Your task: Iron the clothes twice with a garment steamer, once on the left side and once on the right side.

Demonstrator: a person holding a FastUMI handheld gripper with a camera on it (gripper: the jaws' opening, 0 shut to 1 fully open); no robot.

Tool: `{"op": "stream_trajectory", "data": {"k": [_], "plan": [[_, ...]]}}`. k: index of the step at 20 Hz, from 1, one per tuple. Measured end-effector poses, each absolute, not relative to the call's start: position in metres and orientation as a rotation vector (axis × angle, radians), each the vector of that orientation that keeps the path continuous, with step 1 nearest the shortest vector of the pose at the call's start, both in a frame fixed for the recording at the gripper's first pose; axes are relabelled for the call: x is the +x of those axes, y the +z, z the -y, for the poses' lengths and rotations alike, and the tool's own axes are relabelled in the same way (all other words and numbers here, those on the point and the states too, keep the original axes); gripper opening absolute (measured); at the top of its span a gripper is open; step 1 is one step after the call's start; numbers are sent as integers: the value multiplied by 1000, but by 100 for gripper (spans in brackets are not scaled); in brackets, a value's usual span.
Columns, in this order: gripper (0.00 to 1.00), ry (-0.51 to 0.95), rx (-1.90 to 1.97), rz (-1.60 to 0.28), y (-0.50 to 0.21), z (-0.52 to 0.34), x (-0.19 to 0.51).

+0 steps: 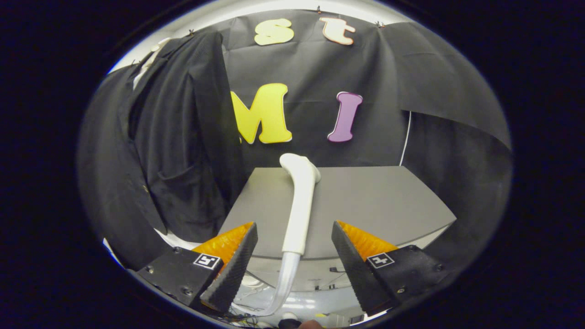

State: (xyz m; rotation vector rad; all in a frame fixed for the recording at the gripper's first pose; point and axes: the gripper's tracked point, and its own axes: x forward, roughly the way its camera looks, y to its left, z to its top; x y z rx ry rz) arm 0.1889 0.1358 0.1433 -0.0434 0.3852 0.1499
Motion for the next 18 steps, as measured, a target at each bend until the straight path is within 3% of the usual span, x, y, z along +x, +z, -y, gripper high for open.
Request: {"op": "stream_trajectory", "data": {"k": [9,18], "plan": [[96,131,-26,-662,108,-135,250],[54,71,-51,-747,88,-139,256]]}}
